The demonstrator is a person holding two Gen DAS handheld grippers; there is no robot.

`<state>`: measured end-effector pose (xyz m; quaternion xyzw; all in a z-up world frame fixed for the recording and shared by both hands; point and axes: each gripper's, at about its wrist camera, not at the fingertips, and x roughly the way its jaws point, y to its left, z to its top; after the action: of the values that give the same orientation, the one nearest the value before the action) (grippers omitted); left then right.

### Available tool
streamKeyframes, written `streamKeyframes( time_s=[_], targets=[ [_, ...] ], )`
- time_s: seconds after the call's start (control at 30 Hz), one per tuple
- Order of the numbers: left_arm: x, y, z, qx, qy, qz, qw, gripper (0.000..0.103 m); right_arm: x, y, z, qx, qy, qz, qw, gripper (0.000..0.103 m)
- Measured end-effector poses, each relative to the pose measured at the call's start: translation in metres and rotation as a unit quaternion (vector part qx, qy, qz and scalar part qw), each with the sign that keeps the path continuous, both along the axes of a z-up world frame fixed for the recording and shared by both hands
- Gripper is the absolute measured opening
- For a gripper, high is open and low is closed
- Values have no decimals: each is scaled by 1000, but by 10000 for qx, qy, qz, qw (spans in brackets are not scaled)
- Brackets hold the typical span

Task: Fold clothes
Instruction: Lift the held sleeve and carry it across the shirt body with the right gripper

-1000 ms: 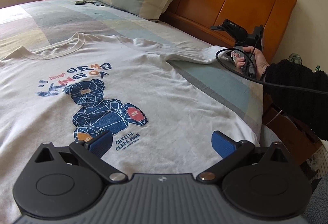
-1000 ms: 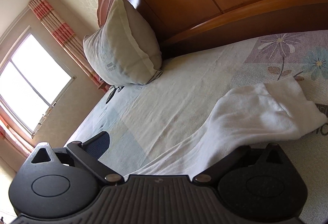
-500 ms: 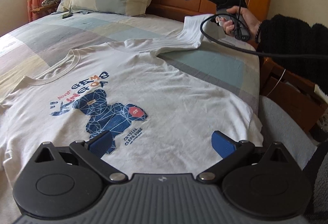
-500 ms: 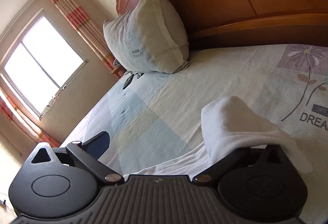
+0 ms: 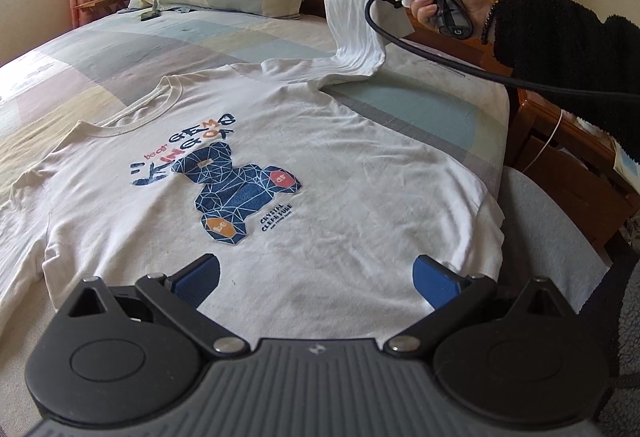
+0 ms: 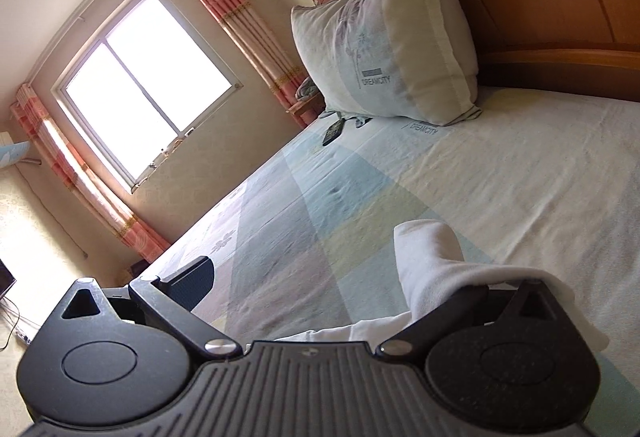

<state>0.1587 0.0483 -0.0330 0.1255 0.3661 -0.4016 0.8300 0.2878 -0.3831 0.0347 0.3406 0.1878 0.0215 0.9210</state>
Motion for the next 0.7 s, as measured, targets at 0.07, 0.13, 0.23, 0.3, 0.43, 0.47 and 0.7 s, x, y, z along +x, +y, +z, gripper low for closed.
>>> streamKeyframes(
  time_s=[0.07, 0.13, 0.23, 0.3, 0.43, 0.47, 0.7],
  targets=[
    [-3, 4, 2, 51, -2, 28, 10000, 102, 4, 13, 2, 30, 4, 126, 9999, 103],
    [-6, 8, 4, 73, 34, 64, 9999, 102, 9, 25, 3, 26, 18, 247, 9997, 103],
    [-8, 15, 10, 134, 104, 137, 9998, 102, 15, 41, 3, 31, 58, 397, 9992, 103],
    [-9, 18, 15, 150, 146, 177, 9996, 102, 20, 51, 3, 36, 89, 483, 9988, 103],
    [-9, 22, 21, 89, 268, 242, 9993, 102, 29, 69, 2, 65, 105, 587, 9982, 103],
    [-9, 21, 21, 81, 289, 242, 9993, 102, 30, 72, 1, 87, 96, 581, 9982, 103],
    [-6, 17, 18, 234, 369, 267, 9987, 102, 43, 112, -7, 52, 10, 520, 9986, 103]
  ],
)
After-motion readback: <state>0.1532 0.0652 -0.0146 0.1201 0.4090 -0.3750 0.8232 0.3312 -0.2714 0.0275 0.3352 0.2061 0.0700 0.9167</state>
